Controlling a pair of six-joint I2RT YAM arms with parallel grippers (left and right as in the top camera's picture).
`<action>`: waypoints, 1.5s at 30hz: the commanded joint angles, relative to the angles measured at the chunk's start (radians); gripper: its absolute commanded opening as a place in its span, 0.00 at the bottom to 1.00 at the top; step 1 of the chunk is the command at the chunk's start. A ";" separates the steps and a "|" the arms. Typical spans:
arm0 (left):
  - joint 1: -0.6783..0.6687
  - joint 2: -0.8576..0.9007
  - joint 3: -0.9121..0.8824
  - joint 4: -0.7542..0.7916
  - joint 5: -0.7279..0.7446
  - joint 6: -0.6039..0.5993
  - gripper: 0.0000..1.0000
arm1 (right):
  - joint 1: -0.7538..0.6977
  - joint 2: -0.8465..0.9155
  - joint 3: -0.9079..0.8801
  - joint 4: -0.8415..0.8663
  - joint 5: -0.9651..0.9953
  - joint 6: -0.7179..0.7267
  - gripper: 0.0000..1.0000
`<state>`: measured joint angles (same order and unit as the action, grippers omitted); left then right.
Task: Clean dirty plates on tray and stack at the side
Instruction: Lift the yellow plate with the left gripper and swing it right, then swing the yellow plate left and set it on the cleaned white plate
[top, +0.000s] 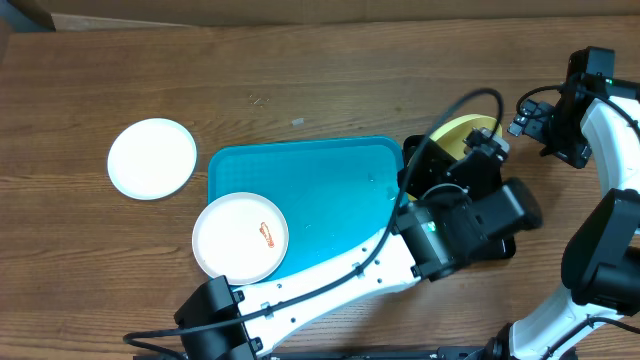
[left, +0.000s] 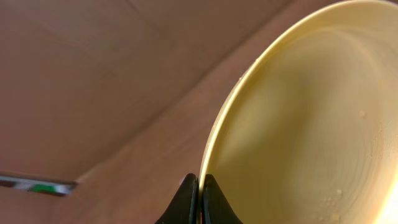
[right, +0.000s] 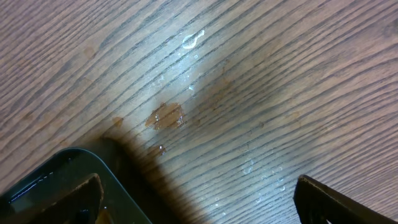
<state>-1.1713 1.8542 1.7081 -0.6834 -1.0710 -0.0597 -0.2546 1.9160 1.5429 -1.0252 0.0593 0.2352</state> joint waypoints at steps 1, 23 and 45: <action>-0.008 -0.023 0.023 0.011 -0.144 0.038 0.04 | -0.003 -0.023 0.013 0.002 0.006 0.003 1.00; 0.519 -0.023 0.023 -0.157 1.088 -0.279 0.04 | -0.003 -0.023 0.013 0.002 0.006 0.003 1.00; 1.665 -0.022 -0.050 -0.347 1.217 -0.277 0.04 | -0.003 -0.023 0.013 0.002 0.006 0.003 1.00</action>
<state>0.4397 1.8538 1.6955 -1.0325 0.1604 -0.3237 -0.2546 1.9160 1.5429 -1.0260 0.0597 0.2356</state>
